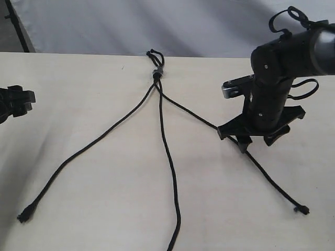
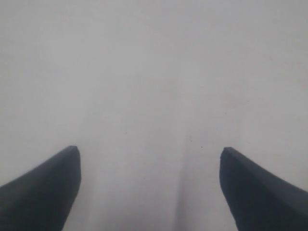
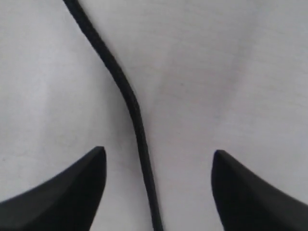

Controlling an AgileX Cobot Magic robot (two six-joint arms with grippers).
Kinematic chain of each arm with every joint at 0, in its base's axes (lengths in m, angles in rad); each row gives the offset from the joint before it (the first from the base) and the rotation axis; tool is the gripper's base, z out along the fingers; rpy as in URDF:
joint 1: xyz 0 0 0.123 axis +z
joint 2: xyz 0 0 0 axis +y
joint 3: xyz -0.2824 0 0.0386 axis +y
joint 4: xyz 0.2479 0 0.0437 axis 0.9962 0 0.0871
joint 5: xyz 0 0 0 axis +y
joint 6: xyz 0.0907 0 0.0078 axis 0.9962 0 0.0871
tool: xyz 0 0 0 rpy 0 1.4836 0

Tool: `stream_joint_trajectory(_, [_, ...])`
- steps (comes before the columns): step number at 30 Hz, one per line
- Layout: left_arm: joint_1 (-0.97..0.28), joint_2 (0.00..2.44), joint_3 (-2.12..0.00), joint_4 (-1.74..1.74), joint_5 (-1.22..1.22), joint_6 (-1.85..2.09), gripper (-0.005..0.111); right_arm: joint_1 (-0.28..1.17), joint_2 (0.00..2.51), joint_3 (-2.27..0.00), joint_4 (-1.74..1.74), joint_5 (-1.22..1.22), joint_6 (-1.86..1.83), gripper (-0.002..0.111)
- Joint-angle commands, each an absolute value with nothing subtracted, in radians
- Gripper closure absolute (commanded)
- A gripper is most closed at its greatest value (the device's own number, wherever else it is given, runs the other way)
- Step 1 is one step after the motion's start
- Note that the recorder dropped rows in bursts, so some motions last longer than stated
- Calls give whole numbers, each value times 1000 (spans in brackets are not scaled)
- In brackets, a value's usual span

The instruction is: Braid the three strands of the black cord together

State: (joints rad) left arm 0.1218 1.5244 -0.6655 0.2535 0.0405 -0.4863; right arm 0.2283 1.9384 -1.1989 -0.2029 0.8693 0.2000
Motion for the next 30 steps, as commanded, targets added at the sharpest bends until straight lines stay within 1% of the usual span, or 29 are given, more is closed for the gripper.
stream_joint_trajectory(1, [81,1522,-659,254,31,-506,33,222,1911,-1235,-209,927,118,44])
stream_joint_trajectory(2, [55,1522,-659,254,31,-496,33,220,1894,-1238,-209,923,118,45])
stream_joint_trajectory(4, [-34,1522,-659,254,37,-483,33,220,1860,-1245,-209,919,118,47])
stream_joint_trajectory(6, [-134,1522,-659,254,57,-483,33,220,1821,-1245,-211,920,118,47])
stream_joint_trajectory(7, [-210,1522,-664,254,70,-492,33,220,1805,-1245,-211,922,118,47])
stream_joint_trajectory(9, [-318,1522,-680,250,124,-503,33,220,1783,-1243,-211,920,118,47])
stream_joint_trajectory(10, [-399,1522,-696,238,180,-503,33,220,1772,-1243,-211,916,118,47])
stream_joint_trajectory(13, [-562,1523,-740,216,300,-503,33,220,1764,-1243,-211,905,128,47])
stream_joint_trajectory(16, [-675,1526,-775,170,357,-503,33,220,1764,-1243,-211,913,144,47])
stream_joint_trajectory(22, [-828,1603,-806,141,326,-508,33,220,1764,-1243,-207,943,157,47])
stream_joint_trajectory(25, [-860,1665,-829,145,302,-535,33,220,1764,-1243,-207,959,160,47])
stream_joint_trajectory(30, [-862,1784,-893,172,302,-535,33,220,1764,-1243,-207,985,168,47])
